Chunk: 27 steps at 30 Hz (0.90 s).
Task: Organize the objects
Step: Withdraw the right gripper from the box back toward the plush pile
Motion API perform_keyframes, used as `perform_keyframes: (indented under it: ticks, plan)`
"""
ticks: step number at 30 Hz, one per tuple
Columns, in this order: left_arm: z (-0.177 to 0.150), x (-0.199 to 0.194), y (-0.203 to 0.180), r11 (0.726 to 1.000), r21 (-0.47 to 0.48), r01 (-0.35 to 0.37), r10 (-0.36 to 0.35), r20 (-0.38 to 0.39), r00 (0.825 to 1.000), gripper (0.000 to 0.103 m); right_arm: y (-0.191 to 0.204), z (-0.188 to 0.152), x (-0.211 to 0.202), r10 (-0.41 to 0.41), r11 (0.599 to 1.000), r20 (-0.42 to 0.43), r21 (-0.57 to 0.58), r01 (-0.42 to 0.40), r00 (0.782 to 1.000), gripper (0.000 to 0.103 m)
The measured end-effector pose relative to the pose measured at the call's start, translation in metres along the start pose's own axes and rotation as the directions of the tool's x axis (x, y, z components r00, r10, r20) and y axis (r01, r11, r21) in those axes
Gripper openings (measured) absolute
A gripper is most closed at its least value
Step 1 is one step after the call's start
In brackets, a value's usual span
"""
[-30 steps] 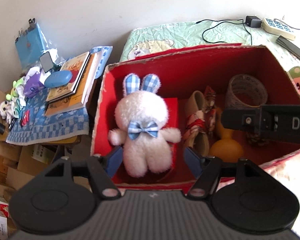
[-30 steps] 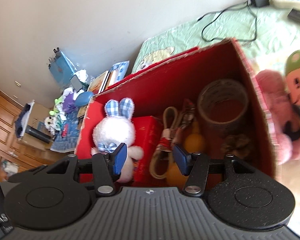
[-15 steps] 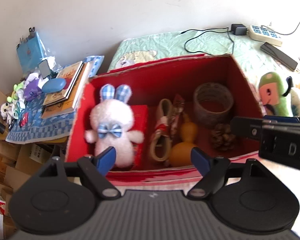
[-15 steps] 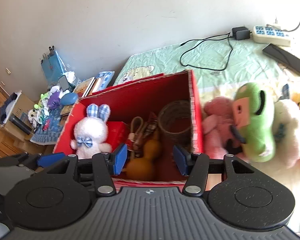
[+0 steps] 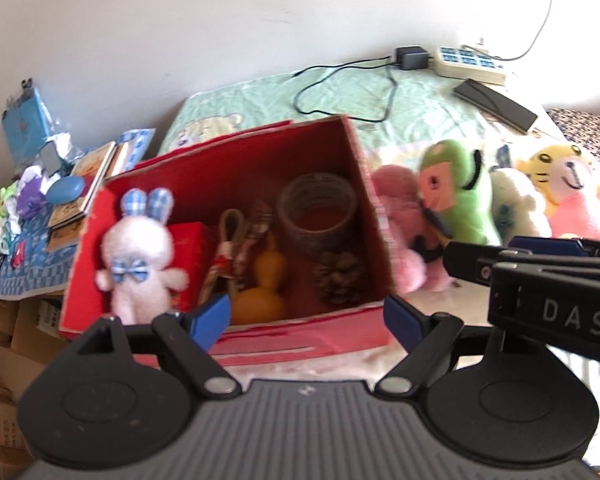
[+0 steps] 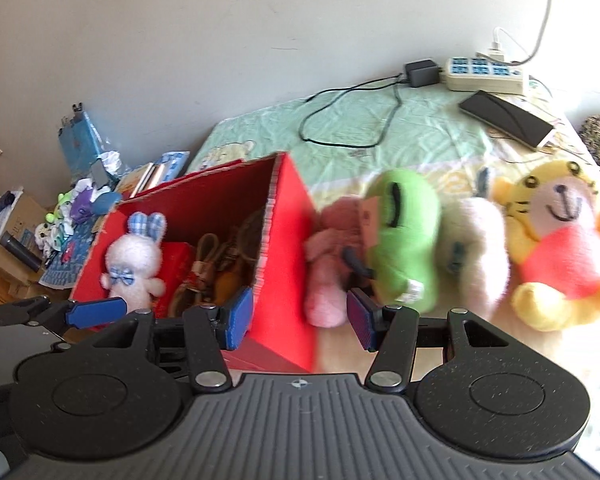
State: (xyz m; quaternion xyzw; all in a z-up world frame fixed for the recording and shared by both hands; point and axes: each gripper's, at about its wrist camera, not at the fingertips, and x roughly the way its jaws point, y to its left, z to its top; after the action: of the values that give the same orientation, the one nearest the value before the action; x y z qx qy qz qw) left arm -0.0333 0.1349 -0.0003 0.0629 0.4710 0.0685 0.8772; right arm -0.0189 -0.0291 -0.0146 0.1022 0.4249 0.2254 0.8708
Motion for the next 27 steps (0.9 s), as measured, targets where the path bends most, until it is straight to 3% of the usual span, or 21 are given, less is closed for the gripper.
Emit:
perform_keyframes:
  ticks: [27]
  plan:
    - [0.003,0.009,-0.139,0.982,0.146,0.117,-0.11,-0.059,0.992,0.091,-0.128,-0.026,-0.042,-0.142,0.975,-0.048,0.165,0.148,0.989,0.056]
